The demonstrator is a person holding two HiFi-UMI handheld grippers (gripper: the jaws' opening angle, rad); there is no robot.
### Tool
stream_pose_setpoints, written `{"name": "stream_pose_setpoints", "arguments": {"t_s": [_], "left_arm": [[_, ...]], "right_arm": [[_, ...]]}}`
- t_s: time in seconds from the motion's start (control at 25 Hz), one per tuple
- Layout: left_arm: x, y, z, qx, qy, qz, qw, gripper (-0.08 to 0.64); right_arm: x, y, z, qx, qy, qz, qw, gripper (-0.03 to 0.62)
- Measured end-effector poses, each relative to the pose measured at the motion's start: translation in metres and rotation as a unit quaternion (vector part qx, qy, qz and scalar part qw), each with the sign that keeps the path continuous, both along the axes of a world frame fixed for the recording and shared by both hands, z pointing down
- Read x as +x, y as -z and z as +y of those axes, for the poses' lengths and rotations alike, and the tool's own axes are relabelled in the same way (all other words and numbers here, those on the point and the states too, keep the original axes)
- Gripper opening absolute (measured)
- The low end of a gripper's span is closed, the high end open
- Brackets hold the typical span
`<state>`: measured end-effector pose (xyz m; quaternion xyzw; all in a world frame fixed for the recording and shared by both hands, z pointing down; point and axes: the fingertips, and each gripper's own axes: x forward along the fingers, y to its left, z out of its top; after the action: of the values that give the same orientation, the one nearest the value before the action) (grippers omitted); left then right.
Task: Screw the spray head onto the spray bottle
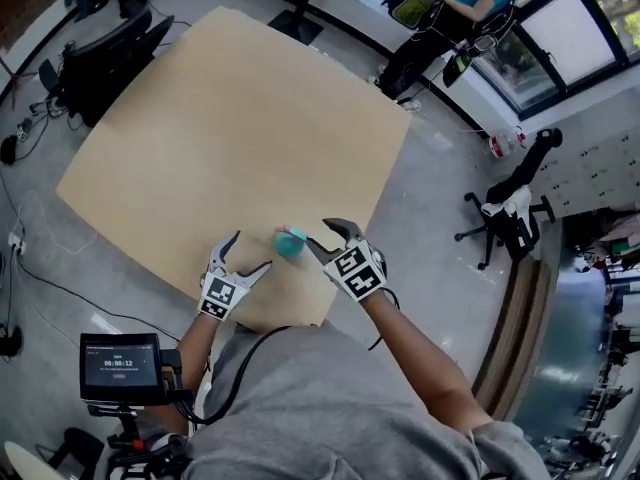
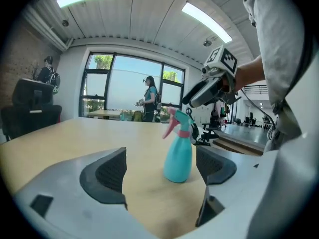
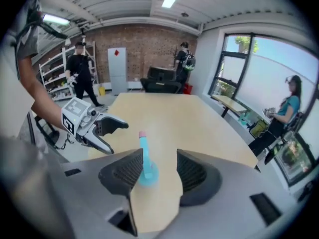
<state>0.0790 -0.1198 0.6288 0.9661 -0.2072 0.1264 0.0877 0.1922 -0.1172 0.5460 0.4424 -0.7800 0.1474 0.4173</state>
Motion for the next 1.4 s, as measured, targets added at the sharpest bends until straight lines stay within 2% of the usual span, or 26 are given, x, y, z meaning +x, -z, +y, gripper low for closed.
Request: {"name": "stream_pose_setpoints", "arguments": {"t_s": [0.12,0.24,0.32,0.36,0.48,0.52,0.68,0.88,1.0,1.2,1.4], "left_arm": [[-0.013,0.033,-0.016,0.018,0.020,0.025,0.9993,0.431],[-0.022,0.075,-0.029,0.040,0.029,0.057,0.9972,0.386],[-0.025,0.104,-0.034,0.057,0.023,0.073,0.9954,0.308],[-0.026,0.117,-0.037,0.066,0.018,0.080,0.9945,0.249],[-0.027,0.146,-0.041,0.086,-0.002,0.089,0.9923,0.031],[-0.027,0.157,-0.039,0.088,-0.011,0.094,0.9916,0.005],[-0.024,0.225,-0.007,0.108,-0.025,0.113,0.9874,0.003],[-0.026,0.294,0.067,0.157,-0.009,0.117,0.9806,0.003],[-0.028,0.307,0.099,0.168,0.008,0.116,0.9788,0.003],[-0.031,0.315,0.158,0.178,0.027,0.115,0.9769,0.003],[-0.027,0.312,0.233,0.175,0.031,0.105,0.9785,0.003]], "right_arm": [[0.019,0.035,-0.003,0.062,-0.059,-0.051,0.995,0.193],[0.033,0.070,0.005,0.125,-0.100,-0.102,0.982,0.182],[0.042,0.093,0.014,0.166,-0.125,-0.125,0.970,0.051],[0.045,0.103,0.017,0.187,-0.135,-0.136,0.963,0.018],[0.047,0.131,0.027,0.246,-0.142,-0.165,0.944,0.006],[0.044,0.141,0.031,0.264,-0.135,-0.167,0.940,0.006],[0.037,0.200,0.069,0.313,-0.098,-0.165,0.930,0.006],[0.036,0.259,0.143,0.361,-0.057,-0.224,0.903,0.006],[0.038,0.268,0.178,0.366,-0.048,-0.250,0.895,0.006],[0.034,0.285,0.235,0.402,-0.012,-0.263,0.877,0.006],[0.037,0.279,0.305,0.388,-0.011,-0.274,0.880,0.006]]}}
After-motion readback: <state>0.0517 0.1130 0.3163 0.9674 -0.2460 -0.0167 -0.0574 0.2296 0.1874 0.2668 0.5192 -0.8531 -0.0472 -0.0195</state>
